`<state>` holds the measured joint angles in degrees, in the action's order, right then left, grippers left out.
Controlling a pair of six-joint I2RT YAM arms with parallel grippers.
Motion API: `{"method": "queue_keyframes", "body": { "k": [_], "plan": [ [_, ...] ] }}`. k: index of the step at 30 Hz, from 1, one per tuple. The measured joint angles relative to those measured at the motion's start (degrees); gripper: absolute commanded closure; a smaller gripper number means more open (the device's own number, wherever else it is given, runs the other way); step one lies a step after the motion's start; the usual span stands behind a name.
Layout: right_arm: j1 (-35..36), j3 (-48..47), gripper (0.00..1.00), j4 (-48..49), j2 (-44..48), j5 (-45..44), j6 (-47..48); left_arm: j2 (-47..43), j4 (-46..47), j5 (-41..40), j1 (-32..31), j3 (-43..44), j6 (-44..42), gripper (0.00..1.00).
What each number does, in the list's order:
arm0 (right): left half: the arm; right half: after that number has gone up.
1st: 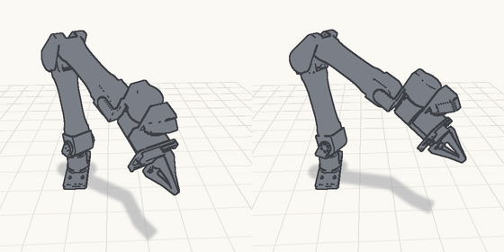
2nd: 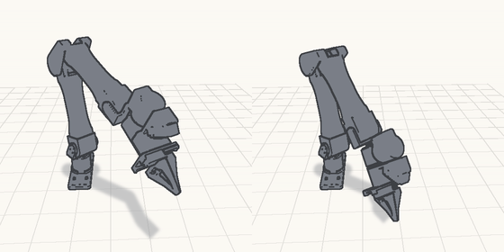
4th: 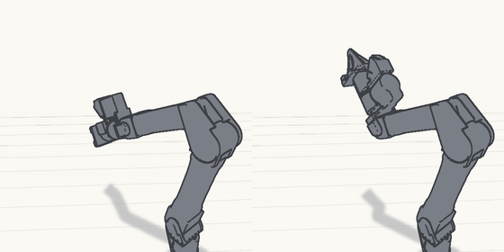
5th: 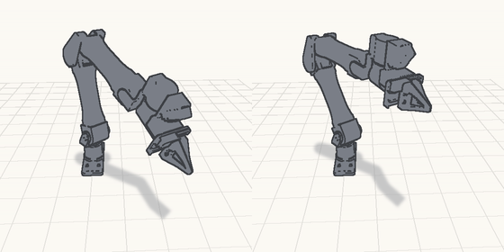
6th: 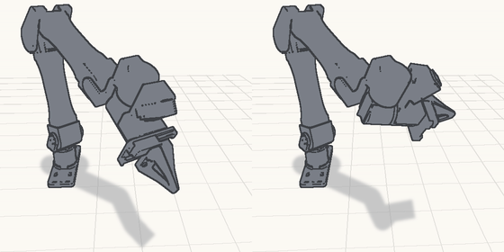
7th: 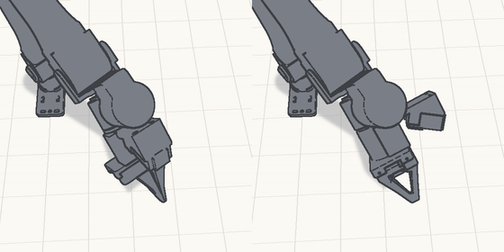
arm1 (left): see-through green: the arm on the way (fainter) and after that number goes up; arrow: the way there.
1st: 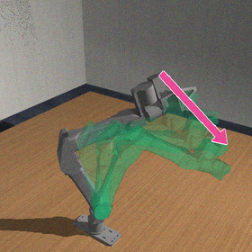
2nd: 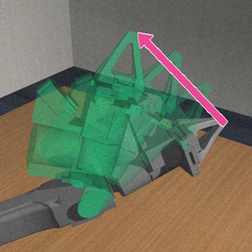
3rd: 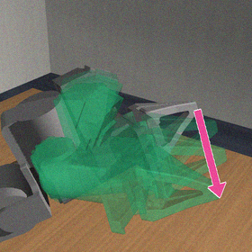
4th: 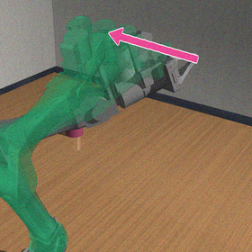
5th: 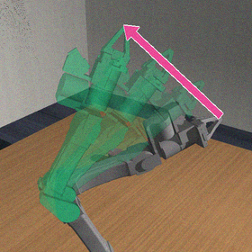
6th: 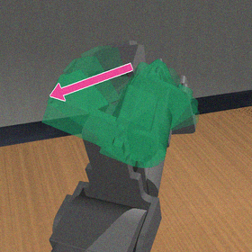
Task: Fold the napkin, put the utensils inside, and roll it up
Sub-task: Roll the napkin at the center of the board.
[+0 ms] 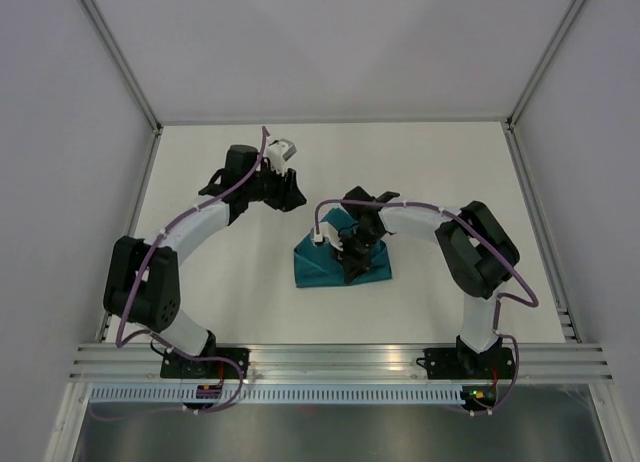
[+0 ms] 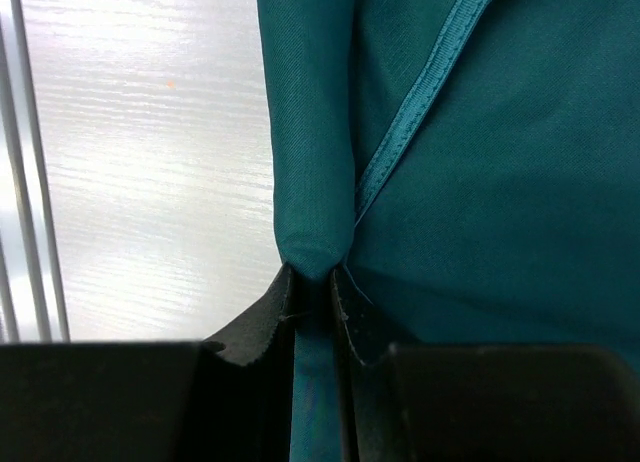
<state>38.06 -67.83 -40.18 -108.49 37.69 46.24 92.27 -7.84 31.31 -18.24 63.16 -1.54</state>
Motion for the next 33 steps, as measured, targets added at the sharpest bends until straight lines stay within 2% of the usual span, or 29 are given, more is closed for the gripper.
{"method": "queue_keyframes", "body": {
  "k": [4, 11, 24, 33],
  "plan": [
    [-2.2, -5.8, 0.97, -6.6, -5.4, 4.3, 1.0, -6.8, 5.5, -4.4, -1.3, -7.3, -0.3, 0.47],
    [-5.4, -13.8, 0.97, -16.6, -13.6, 10.7, 2.5, -14.4, 9.9, -10.4, -6.2, -16.4, -4.9, 0.46],
    [-7.8, -19.0, 0.97, -26.9, -20.1, 14.2, 3.3, -18.5, 12.4, -16.4, -18.7, -27.8, -21.7, 0.45],
    [-7.9, -19.3, 0.97, -28.0, -20.7, 14.3, 3.1, -18.4, 12.2, -16.5, -29.4, -29.4, -30.6, 0.41]
  ]
}}
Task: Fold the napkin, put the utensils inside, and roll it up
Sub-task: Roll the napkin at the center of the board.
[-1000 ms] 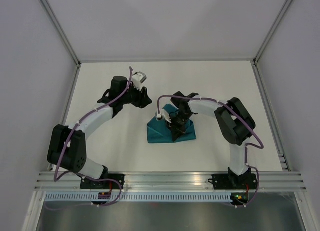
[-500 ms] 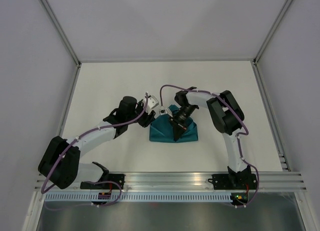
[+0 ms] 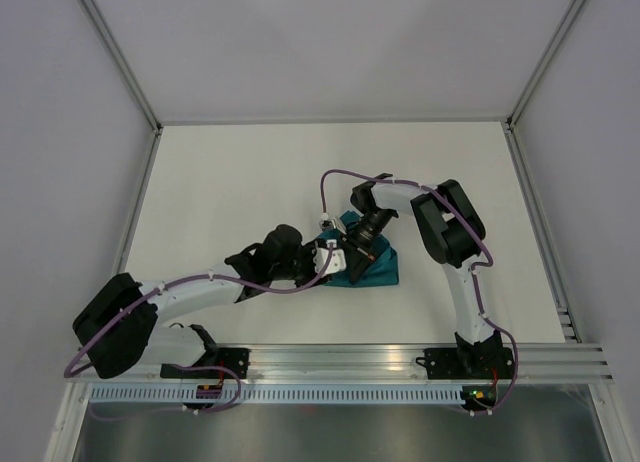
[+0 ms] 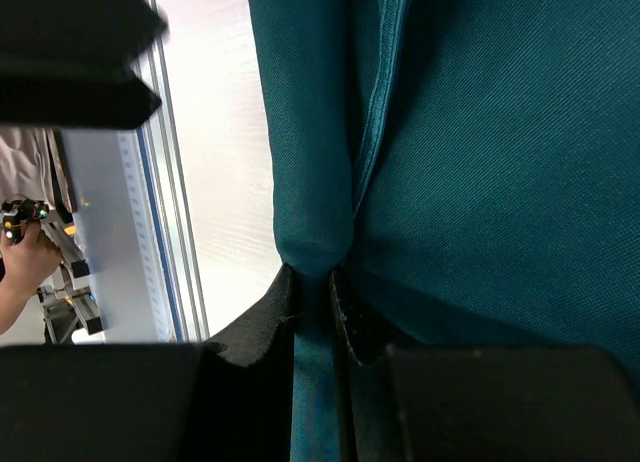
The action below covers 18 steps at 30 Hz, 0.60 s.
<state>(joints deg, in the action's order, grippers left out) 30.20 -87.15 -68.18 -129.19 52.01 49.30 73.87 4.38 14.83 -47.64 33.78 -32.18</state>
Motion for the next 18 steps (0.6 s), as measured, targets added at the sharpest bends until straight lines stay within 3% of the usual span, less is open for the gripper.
{"method": "queue_keyframes", "body": {
  "k": [10, 18],
  "plan": [
    [0.0, -0.3, 0.97, -0.2, -0.3, 0.0, -0.6, 7.2, 1.2, -2.7, -10.1, 0.0, -4.1, 0.41],
    [0.0, -0.3, 0.97, -0.2, -0.3, -0.1, -1.1, 13.5, 6.1, -6.9, -10.9, 1.2, -4.2, 0.42]
  ]
}}
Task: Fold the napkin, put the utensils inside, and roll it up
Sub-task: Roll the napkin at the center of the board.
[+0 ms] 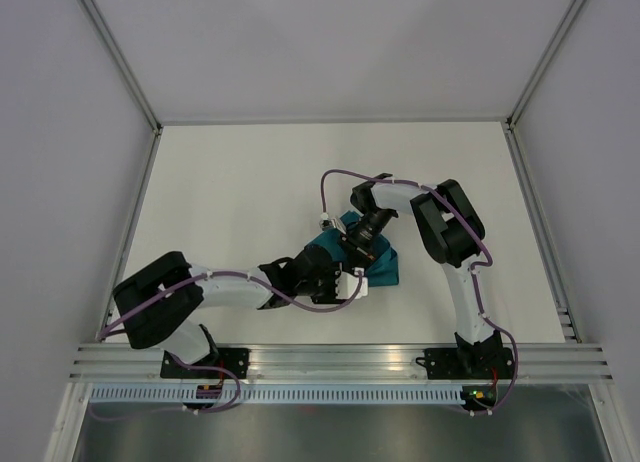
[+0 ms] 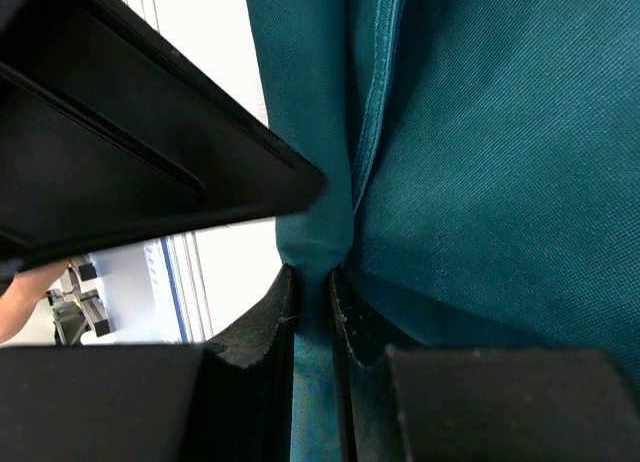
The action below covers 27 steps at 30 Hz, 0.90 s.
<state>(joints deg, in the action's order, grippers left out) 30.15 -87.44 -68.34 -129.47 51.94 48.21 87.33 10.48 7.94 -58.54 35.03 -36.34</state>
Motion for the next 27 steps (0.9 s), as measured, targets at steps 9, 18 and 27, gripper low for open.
{"method": "queue_keyframes", "body": {
  "k": [9, 18, 27],
  "plan": [
    [0.0, 0.0, 0.98, 0.0, 0.0, 0.0, 0.0, 3.8, 5.8, -3.0, 0.0, 0.7, 0.0, 0.62],
    [-0.5, 0.0, 0.79, 0.2, 0.0, -0.3, 0.0, 5.0, 4.2, -1.7, -0.4, 1.8, -0.2, 0.98],
    [-0.2, 2.9, 0.42, 1.1, 4.0, -1.1, -1.1, 5.3, 0.7, 3.0, 1.0, 4.1, 0.1, 0.98]
  ]
}}
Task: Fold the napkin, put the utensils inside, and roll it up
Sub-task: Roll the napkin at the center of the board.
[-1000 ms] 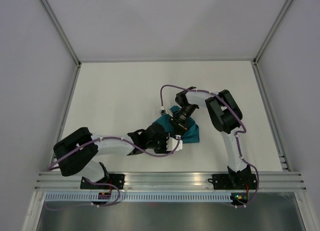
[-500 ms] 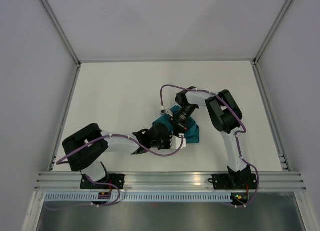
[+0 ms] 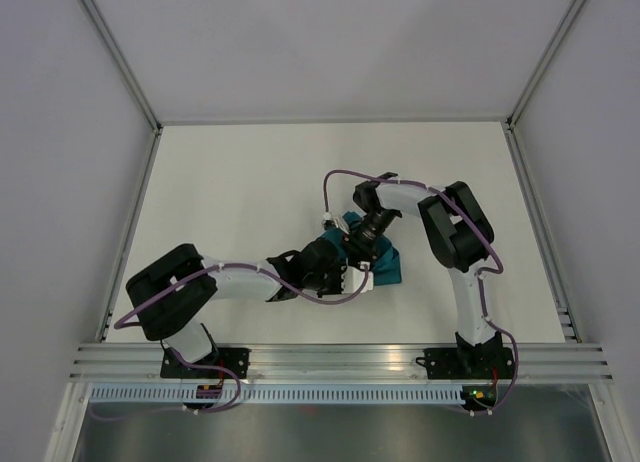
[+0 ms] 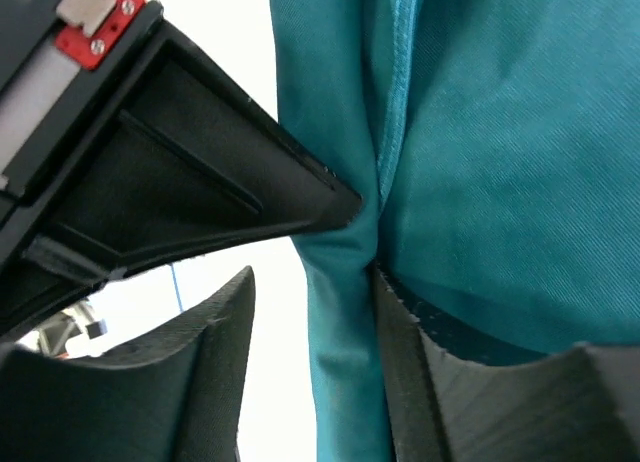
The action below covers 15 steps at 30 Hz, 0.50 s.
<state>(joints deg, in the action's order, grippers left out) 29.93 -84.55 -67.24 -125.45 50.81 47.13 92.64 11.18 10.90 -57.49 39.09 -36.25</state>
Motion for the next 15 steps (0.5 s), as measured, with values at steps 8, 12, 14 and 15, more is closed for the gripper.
{"method": "queue_keyframes", "body": {
  "k": [8, 12, 14, 15],
  "plan": [
    [-2.9, 1.0, 0.40, 4.3, 3.8, -3.4, -0.6, 0.7, -5.4, 6.7, 3.2, 3.0, 1.6, 0.98],
    [-5.7, 3.0, 0.40, 8.0, 7.0, -4.0, -3.0, 1.8, -9.1, 10.3, 4.5, 5.5, 2.9, 0.98],
    [-7.5, 4.5, 0.40, 10.7, 9.5, -4.2, -4.6, 2.8, -11.1, 12.2, 5.1, 7.2, 3.8, 0.98],
    [-8.3, 5.2, 0.40, 11.6, 10.5, -4.2, -5.4, 3.4, -12.2, 13.2, 5.5, 8.1, 4.1, 0.98]
  ]
}}
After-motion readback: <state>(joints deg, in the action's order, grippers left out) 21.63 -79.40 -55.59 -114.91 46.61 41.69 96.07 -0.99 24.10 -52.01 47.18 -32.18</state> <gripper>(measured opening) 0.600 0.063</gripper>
